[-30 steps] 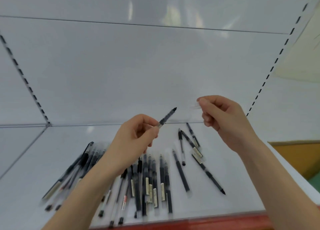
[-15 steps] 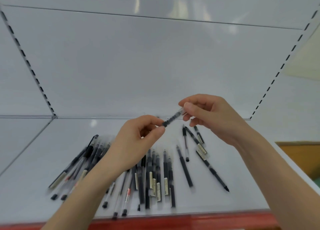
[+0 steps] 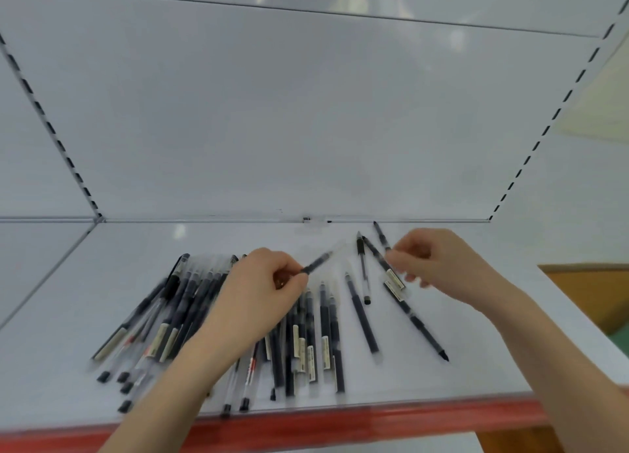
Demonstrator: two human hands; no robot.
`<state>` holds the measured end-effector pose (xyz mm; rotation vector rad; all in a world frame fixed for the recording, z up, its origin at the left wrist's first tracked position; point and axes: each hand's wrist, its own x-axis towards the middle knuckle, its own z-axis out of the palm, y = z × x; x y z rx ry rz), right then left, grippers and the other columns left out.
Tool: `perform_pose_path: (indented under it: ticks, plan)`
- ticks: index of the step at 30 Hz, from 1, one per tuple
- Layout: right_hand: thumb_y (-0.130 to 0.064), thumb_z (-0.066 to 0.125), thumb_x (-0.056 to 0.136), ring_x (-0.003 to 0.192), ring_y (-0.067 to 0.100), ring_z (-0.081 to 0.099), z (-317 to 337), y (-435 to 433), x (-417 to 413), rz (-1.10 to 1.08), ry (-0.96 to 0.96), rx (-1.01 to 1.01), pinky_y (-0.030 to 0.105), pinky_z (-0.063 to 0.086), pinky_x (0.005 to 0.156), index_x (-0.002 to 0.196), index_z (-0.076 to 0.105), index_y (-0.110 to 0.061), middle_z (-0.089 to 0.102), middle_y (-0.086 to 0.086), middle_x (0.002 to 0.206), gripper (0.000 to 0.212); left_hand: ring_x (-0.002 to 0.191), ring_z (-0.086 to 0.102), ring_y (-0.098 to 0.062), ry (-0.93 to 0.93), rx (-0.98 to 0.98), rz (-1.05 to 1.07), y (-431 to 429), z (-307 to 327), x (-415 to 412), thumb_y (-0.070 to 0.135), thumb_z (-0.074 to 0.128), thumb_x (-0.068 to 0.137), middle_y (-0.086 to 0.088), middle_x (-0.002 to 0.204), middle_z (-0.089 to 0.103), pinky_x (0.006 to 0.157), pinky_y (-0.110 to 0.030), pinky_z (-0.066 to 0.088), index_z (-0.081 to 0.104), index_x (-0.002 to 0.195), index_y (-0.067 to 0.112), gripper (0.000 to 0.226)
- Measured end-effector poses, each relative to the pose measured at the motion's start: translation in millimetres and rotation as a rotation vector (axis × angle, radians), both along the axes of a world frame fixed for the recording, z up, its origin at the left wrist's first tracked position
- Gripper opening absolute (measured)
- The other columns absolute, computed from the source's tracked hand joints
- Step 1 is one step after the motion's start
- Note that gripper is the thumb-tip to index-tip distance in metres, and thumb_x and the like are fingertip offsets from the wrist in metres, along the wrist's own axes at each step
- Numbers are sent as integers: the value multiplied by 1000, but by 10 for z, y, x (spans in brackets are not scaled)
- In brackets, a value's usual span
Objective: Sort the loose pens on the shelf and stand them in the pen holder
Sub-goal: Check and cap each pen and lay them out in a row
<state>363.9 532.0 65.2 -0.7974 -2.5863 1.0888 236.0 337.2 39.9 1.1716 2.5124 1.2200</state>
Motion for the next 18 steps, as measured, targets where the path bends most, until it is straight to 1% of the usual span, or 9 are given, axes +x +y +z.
perform_pose_path:
  ticks: [1, 3, 6, 8, 11, 14, 16, 17, 18]
  plan:
    - [-35, 66, 80, 64, 15, 62, -56, 22, 48, -7, -137, 60, 29, 49, 60, 76, 63, -14, 68, 2, 69, 21, 75, 53, -2, 24, -32, 29, -33, -40, -15, 25, 58, 86, 8, 81, 59, 68, -14, 41, 62, 80, 29, 8]
    - [-35, 68, 78, 65, 10, 58, -163, 6, 107, 15, -319, 110, 23, 45, 60, 76, 60, -15, 65, -2, 72, 21, 75, 52, -2, 66, -88, 81, -78, -118, -35, 26, 56, 87, 11, 80, 57, 68, -18, 43, 65, 90, 23, 10]
    - [-27, 66, 79, 67, 3, 51, -252, -57, 111, 64, -369, 237, 15, 38, 57, 75, 56, -19, 56, -11, 77, 14, 75, 53, -9, 122, -167, 117, -103, -175, -48, 28, 53, 89, 8, 79, 55, 70, -25, 45, 64, 98, 19, 17]
    - [-21, 63, 80, 60, -2, 49, -267, -65, 92, 74, -337, 237, 14, 37, 54, 73, 53, -23, 54, -12, 74, 12, 70, 50, -8, 138, -198, 112, -109, -191, -59, 28, 51, 90, 8, 75, 52, 67, -25, 43, 61, 103, 20, 18]
    - [-10, 58, 83, 46, -2, 53, -247, -65, 48, 58, -179, 5, 14, 45, 51, 74, 59, -24, 60, -2, 68, 16, 69, 50, -5, 138, -202, 104, -113, -184, -92, 30, 51, 90, 9, 72, 54, 66, -25, 43, 58, 107, 21, 20]
    - [-1, 50, 89, 54, 8, 61, -161, -61, 23, -13, 92, -361, 18, 53, 56, 85, 66, -14, 64, 9, 73, 22, 75, 54, -8, 120, -184, 113, -119, -143, -138, 34, 52, 90, 9, 76, 58, 67, -24, 42, 59, 107, 20, 23]
    - [5, 47, 90, 57, 11, 63, -101, -44, 21, -53, 255, -650, 18, 53, 55, 92, 66, -8, 66, 9, 72, 23, 79, 54, -13, 135, -178, 110, -86, -96, -201, 32, 52, 90, 6, 81, 59, 73, -27, 42, 60, 106, 18, 23]
    - [6, 49, 89, 57, 12, 64, -81, -37, 22, -64, 304, -733, 18, 53, 55, 95, 65, -6, 68, 7, 69, 21, 82, 54, -14, 147, -174, 102, -47, -69, -250, 30, 52, 90, 4, 85, 60, 76, -27, 43, 61, 105, 17, 22]
    - [4, 53, 87, 57, 12, 64, -76, -33, 17, -72, 324, -754, 18, 53, 54, 98, 64, -5, 68, 5, 66, 18, 85, 54, -15, 159, -171, 88, 9, -45, -309, 27, 52, 90, 2, 89, 61, 79, -27, 44, 63, 103, 15, 21]
